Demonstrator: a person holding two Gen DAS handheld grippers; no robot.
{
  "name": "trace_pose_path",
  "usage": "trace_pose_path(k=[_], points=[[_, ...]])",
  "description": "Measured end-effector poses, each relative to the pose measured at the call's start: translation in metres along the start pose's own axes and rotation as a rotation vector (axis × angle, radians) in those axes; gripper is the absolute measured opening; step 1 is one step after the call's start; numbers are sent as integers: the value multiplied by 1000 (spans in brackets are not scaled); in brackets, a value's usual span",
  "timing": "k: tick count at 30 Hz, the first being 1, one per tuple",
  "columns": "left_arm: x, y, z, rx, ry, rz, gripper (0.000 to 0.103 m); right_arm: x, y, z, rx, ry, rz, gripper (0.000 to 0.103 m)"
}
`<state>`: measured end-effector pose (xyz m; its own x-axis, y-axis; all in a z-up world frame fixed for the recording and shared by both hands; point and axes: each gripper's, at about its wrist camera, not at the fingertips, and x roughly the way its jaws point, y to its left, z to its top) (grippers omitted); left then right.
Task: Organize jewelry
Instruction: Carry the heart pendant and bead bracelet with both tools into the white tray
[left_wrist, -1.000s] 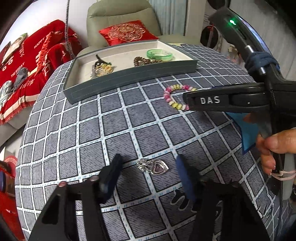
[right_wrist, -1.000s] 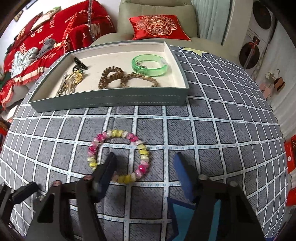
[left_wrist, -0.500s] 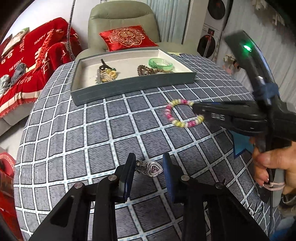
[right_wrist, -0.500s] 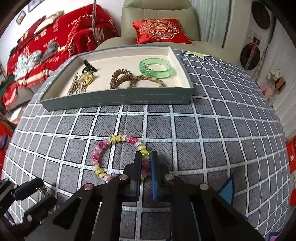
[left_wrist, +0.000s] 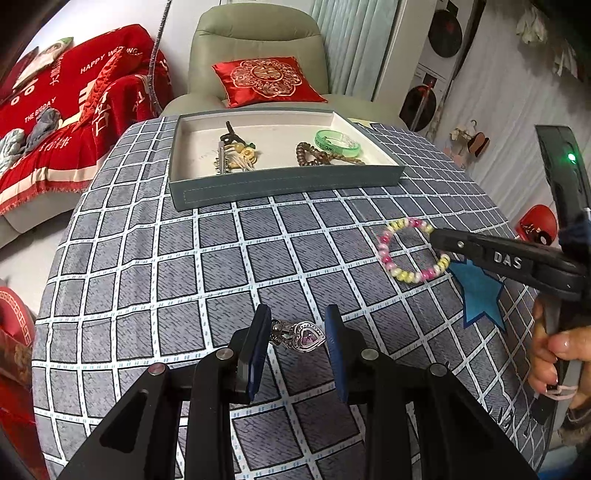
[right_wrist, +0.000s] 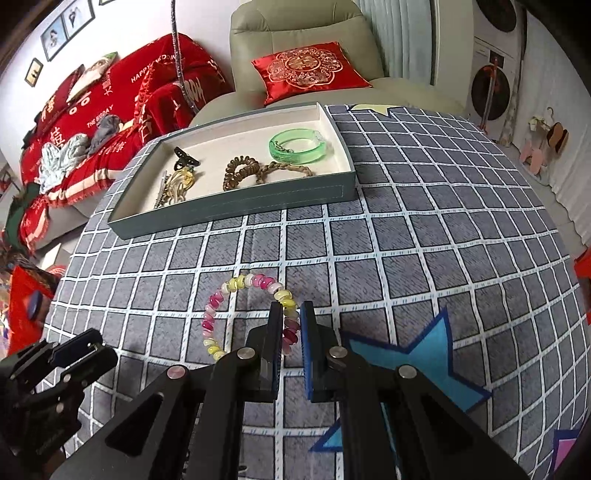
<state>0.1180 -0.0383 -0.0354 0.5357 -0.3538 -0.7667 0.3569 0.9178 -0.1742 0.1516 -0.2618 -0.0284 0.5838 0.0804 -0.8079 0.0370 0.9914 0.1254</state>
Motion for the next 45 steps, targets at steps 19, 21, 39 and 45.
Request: trace_pose_path(k=[19,21,39,45], points=[[-13,11,13,-10,-49,-9,46,-26,12,5,-10,-28,8,10],[-14,14,16,-11,-52,-10,46,-27,14,8,-13,-30,12,10],[-20,45,83,-11,-140,36,46,-21,18,76,-21,-72,29,10],[-10,48,119,-5,-169,51,46,-6,12,110,4,-83,24,10]])
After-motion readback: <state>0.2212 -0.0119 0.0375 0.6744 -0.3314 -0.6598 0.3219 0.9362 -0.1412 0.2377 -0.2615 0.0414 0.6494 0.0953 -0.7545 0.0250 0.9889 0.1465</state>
